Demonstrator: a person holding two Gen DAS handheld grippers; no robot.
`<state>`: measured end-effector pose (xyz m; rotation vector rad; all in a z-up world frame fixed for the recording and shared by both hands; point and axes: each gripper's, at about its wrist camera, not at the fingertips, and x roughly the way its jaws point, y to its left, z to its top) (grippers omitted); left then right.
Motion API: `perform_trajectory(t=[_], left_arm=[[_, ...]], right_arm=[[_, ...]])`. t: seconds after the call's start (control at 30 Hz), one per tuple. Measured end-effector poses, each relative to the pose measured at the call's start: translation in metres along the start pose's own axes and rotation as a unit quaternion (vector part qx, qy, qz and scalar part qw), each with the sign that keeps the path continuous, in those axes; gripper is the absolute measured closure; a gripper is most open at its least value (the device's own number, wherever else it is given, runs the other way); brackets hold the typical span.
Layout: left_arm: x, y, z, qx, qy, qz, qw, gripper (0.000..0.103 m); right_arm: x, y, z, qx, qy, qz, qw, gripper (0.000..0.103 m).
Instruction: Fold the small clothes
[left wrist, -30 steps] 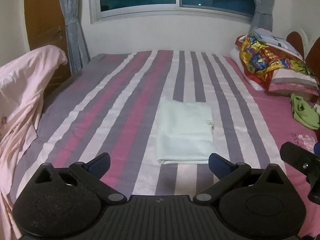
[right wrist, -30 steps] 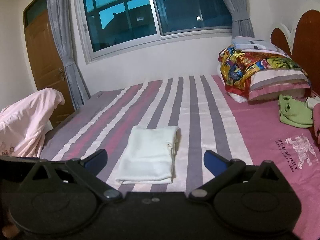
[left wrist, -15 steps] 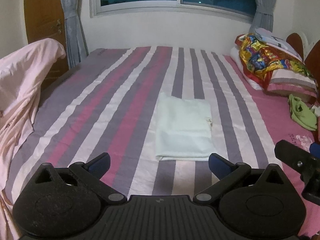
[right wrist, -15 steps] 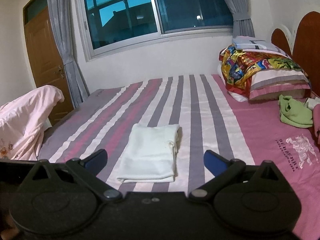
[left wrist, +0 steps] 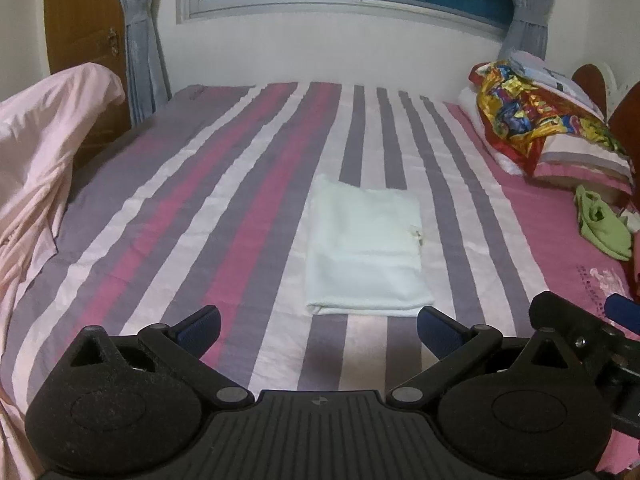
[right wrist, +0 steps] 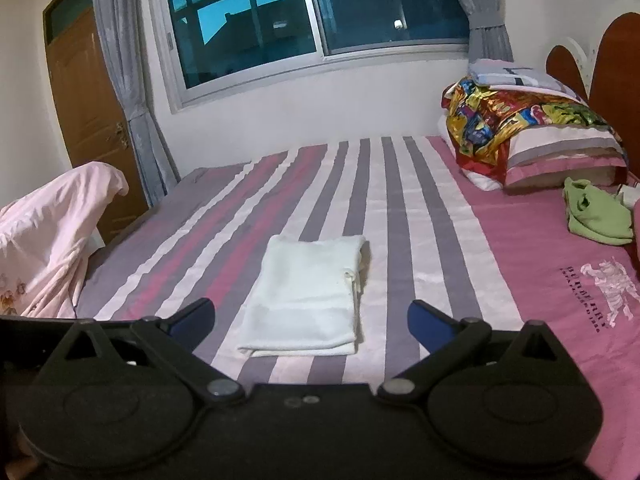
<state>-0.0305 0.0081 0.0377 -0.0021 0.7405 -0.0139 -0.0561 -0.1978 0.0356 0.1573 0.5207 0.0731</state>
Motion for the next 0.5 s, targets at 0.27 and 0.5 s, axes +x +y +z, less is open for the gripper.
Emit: perform_trajectory(t=[0.27, 0.5], left_arm=[[0.016, 0.002, 0.000, 0.010, 0.015, -0.025, 0.9995, 0.000], [0.024, 0.006, -0.003, 0.011, -0.022, -0.042, 0.9988, 0.000]], right_arm=[[0.012, 0.002, -0.002, 0.000, 0.011, 0.001, 1.000, 0.001], [0.022, -0.002, -0.005, 0.012, 0.017, -0.006, 1.000, 0.001]])
